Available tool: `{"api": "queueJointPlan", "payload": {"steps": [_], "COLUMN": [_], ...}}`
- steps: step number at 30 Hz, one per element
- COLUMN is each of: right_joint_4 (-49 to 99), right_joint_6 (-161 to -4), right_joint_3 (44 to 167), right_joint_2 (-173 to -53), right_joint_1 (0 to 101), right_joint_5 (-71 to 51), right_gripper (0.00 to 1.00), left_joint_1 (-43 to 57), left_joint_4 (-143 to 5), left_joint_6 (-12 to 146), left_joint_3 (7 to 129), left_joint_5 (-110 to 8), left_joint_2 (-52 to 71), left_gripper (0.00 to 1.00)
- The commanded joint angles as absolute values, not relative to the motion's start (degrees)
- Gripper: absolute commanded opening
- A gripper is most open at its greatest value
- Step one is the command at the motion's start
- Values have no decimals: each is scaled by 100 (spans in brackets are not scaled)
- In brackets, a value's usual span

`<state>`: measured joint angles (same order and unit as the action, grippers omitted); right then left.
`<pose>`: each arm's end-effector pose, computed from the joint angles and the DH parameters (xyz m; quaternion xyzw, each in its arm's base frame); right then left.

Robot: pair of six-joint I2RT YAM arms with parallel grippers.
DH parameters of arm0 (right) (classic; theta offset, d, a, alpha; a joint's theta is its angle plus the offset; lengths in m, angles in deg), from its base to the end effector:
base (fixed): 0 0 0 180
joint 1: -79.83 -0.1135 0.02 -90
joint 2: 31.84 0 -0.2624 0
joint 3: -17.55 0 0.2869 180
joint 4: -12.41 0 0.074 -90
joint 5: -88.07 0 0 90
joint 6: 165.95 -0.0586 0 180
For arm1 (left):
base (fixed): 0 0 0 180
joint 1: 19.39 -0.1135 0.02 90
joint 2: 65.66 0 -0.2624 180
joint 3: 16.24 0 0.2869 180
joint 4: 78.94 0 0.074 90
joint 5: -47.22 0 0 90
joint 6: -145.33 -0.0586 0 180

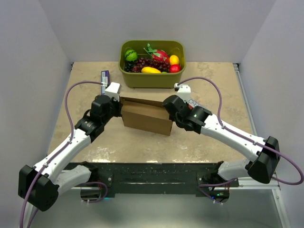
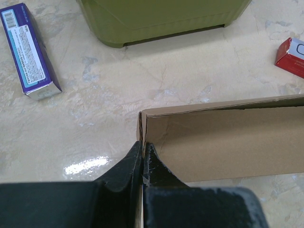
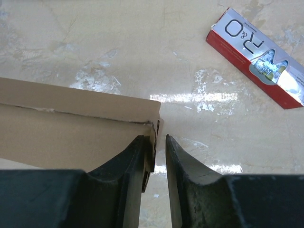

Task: Fold the paper box

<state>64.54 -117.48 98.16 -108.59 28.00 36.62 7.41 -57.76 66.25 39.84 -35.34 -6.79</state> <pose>0.2301 0.2336 0.2988 0.0379 0.8890 0.0330 0.4551 0.2637 -0.1247 0.2705 0.0806 0.8336 -0.1243 0.5321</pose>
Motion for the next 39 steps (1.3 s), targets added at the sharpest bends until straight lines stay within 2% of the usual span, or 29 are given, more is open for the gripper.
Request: {"api": "queueJointPlan", "payload": {"steps": [1,4,11,17,20,25,39], "right_joint_4": [6061,5885,5964,6219,6315,6465,6457], "right_joint_6": [-11576,-11497,-11444,-11541,-11567,-11541,-11971], "right_joint_3": [9800,9783,9809,9756,9721,9721,9335], "right_joint_2": [-10672,-10654,-10707,-10611,-10602,-10611,-10541], "right_joint_1": [2938,3008,3061,3061,3061,3061,3017], "right_joint_5": [3552,3482,3367,3332,3349,3455,2937], "right_gripper": [30,31,23,20,15,0,0], "left_joint_1": [768,768,768,768,768,768,768], "left_joint_4": [-5016,-5017,-5008,-5008,-5008,-5016,-5025], "left_joint_6": [6561,6561,6561,6561,6561,6561,6561], "left_joint_3": [3854,3863,3863,3863,3863,3863,3863], "left_joint_5": [-3672,-3681,-3663,-3672,-3681,-3672,-3707], "left_joint_2": [-563,-537,-537,-537,-546,-554,-502], "left_gripper": [0,0,0,0,0,0,0]}}
